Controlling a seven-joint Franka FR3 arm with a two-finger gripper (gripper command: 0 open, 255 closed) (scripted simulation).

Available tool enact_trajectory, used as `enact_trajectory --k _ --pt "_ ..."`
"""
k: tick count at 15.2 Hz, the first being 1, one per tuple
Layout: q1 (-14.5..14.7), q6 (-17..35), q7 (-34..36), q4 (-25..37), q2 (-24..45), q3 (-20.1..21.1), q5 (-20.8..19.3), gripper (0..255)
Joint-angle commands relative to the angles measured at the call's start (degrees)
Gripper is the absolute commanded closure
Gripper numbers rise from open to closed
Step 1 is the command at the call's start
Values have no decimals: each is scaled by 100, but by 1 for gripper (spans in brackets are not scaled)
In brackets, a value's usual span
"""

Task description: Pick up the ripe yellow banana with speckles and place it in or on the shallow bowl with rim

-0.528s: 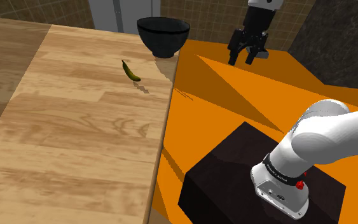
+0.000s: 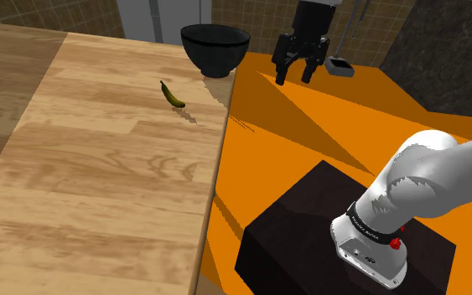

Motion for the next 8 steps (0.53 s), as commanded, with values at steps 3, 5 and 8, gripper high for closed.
enact_trajectory --k 3,5,8 --pt "172 42 466 489 505 448 208 0" --pt "242 66 694 770 796 663 275 0" --pt "330 88 1041 1238 1265 980 331 0"
